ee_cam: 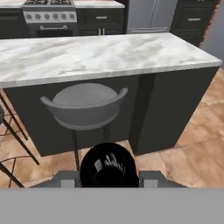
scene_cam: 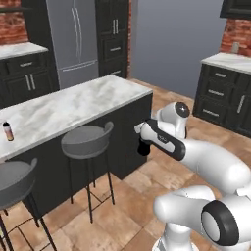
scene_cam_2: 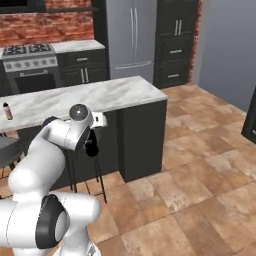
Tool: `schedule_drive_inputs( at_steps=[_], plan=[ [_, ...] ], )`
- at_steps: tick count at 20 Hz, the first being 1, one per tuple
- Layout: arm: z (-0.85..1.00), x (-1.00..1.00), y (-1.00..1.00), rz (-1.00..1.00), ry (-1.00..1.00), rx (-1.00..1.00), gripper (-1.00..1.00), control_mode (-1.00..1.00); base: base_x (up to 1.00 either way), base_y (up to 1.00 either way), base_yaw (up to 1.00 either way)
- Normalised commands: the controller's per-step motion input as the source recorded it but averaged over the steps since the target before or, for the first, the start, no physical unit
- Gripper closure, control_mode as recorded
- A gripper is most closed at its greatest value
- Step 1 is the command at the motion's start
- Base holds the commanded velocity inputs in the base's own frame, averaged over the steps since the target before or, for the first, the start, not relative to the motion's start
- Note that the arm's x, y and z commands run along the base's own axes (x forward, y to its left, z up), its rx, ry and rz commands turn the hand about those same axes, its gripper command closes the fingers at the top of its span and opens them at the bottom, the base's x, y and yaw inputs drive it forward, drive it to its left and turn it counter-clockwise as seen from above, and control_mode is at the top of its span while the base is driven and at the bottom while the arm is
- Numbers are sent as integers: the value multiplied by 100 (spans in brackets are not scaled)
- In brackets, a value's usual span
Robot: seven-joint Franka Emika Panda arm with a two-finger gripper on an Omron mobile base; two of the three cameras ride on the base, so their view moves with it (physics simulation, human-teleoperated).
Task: Place the large bottle from the dining counter next to the other large bottle outside the sink, and place the small bottle from the dining counter next to the other small bottle inside the sink.
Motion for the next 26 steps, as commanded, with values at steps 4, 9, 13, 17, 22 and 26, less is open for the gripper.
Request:
schedule_drive_inputs(
  at_steps=[4,9,13,17,22,26],
  plan=[
    [0,0,0,0,0,0,100,100,0,-23,-34],
    [0,0,0,0,0,0,100,100,1,-21,-37],
    [0,0,0,0,0,0,100,100,6,-22,-38],
    [0,0,0,0,0,0,100,100,5,-19,-39],
    [0,0,0,0,0,0,100,100,8,-17,-39],
    [0,0,0,0,0,0,100,100,15,-10,-38]
  ],
)
